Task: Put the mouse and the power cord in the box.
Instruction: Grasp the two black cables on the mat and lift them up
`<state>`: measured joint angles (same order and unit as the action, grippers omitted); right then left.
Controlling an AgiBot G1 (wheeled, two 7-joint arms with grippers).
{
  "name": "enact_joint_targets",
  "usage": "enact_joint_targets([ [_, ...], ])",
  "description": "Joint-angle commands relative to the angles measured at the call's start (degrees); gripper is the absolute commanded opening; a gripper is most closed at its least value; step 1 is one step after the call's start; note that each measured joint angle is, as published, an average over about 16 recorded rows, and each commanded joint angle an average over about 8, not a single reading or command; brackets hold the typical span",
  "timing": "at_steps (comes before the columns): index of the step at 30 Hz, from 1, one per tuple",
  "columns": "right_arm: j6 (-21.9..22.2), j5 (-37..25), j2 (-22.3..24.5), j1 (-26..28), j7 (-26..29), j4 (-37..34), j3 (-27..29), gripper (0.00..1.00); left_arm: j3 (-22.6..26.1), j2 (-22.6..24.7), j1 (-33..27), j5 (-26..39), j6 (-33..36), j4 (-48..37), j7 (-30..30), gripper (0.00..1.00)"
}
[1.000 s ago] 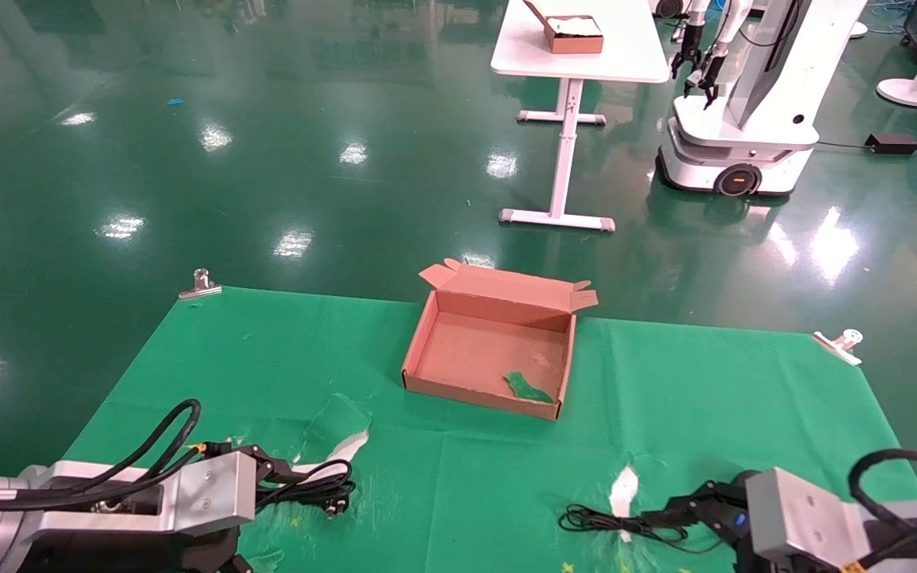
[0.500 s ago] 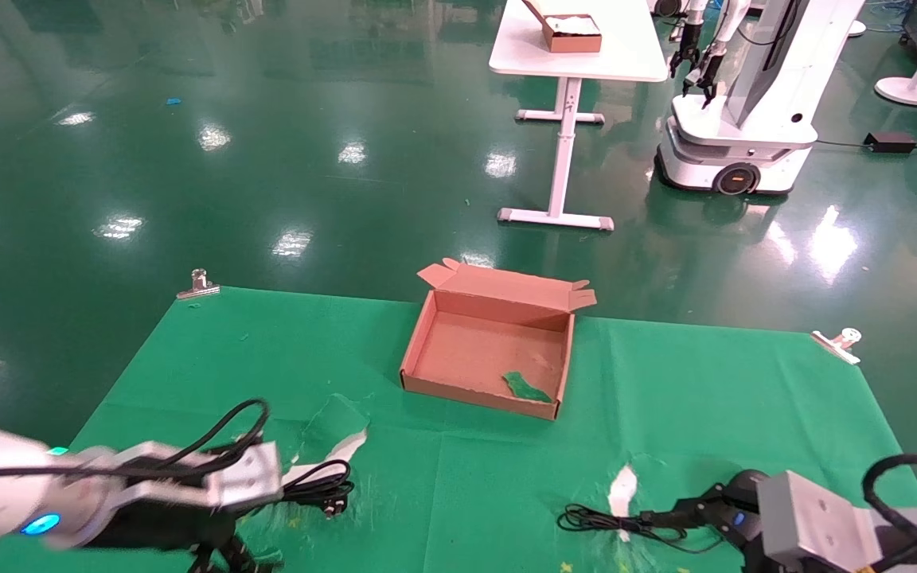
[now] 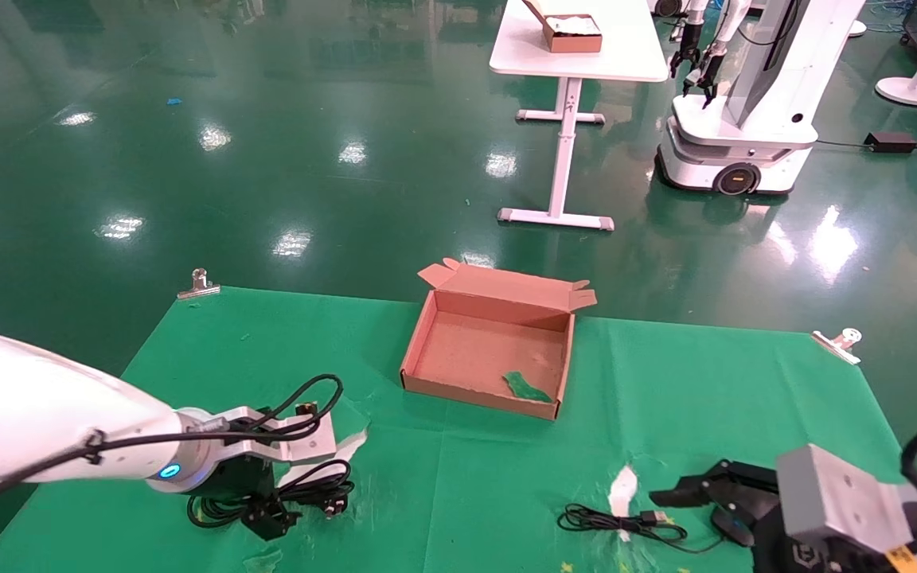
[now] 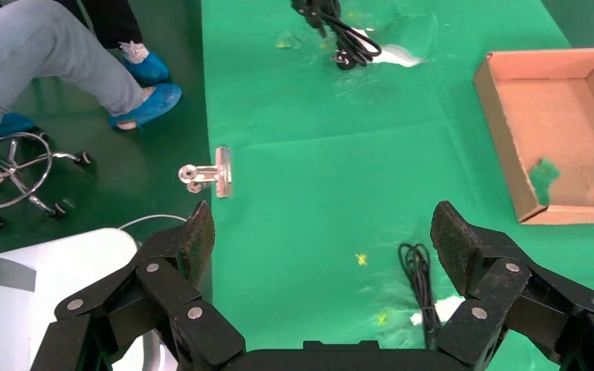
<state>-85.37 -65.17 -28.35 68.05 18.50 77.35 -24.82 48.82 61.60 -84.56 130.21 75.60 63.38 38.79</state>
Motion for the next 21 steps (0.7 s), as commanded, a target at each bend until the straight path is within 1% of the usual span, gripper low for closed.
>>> enact_joint_targets([
  [1,-0.4,0.2,0.1,0.1,0.0,0.0,-0.1,1.00,0.9,1.2,-0.2,2.4,-0.6,-1.1,0.8,1.00],
  [9,0.0,0.0,-0.2,-0.4,-0.4,0.0,-0.8,1.00,2.6,3.5,0.0,6.7,-2.4,-4.4,1.7,1.00],
  [21,0.2,-1.0,-0.6,-0.9,-0.5,-0.1,-2.0,1.00,3.0,4.8,-0.1,8.0,-4.1,-6.9,1.8,1.00],
])
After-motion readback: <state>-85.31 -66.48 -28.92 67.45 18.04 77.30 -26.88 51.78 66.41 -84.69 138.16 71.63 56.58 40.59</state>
